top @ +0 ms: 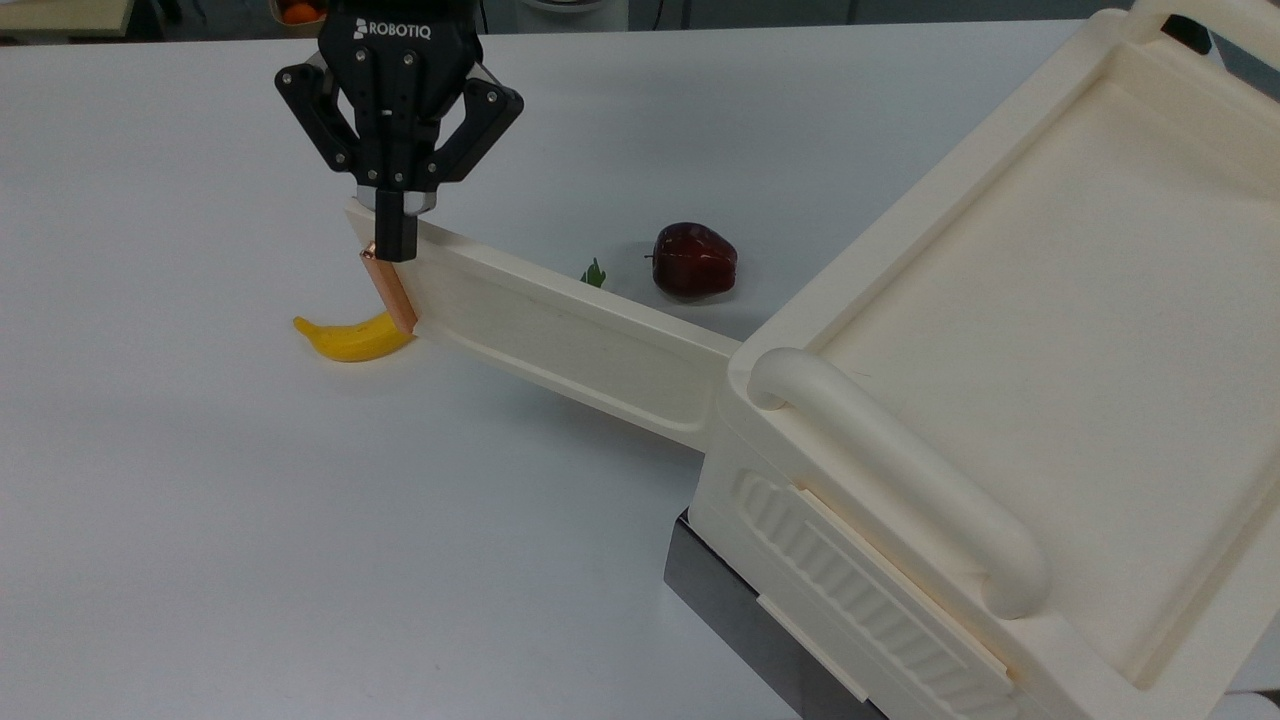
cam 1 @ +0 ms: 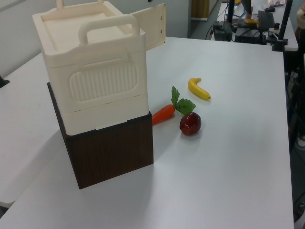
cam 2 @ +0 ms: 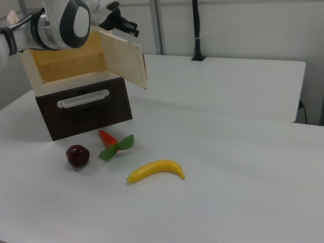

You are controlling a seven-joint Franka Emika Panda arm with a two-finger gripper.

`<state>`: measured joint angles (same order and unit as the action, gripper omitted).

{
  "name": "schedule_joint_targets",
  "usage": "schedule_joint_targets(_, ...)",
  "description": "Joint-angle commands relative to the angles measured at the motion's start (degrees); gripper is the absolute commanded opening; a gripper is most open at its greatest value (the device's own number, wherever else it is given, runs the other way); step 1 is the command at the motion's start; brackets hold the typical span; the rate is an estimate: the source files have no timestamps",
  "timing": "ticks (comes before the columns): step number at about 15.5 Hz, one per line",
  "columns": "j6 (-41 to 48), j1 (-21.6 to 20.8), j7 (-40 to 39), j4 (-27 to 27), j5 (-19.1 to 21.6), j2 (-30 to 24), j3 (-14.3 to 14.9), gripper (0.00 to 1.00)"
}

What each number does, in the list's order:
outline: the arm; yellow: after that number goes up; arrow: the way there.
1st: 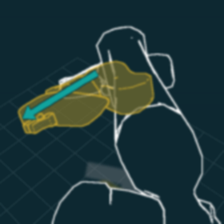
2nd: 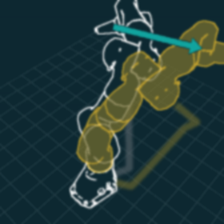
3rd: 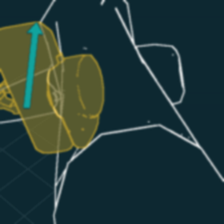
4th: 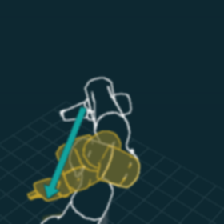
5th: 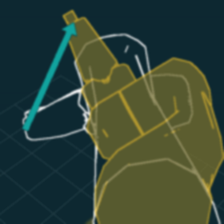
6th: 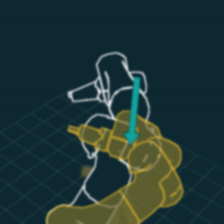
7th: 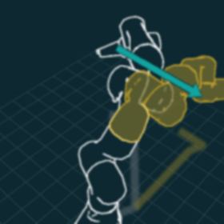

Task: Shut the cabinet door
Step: 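Lower the gripper against the door's outer edge near its copper handle, then push the door edge with the gripper, swinging it toward the cabinet front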

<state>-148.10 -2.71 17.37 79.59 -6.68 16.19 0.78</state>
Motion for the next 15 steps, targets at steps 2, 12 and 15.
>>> schedule_joint_targets(2,0.88,-0.63,1.61,1.26,-1.41,-0.71,-0.25,0.0)
schedule_joint_targets(12,16.96,-0.72,1.53,1.36,-0.36,-4.85,-4.29,0.0)
schedule_joint_targets(15,19.69,-0.72,1.79,1.27,-0.27,-5.2,-6.04,0.0)
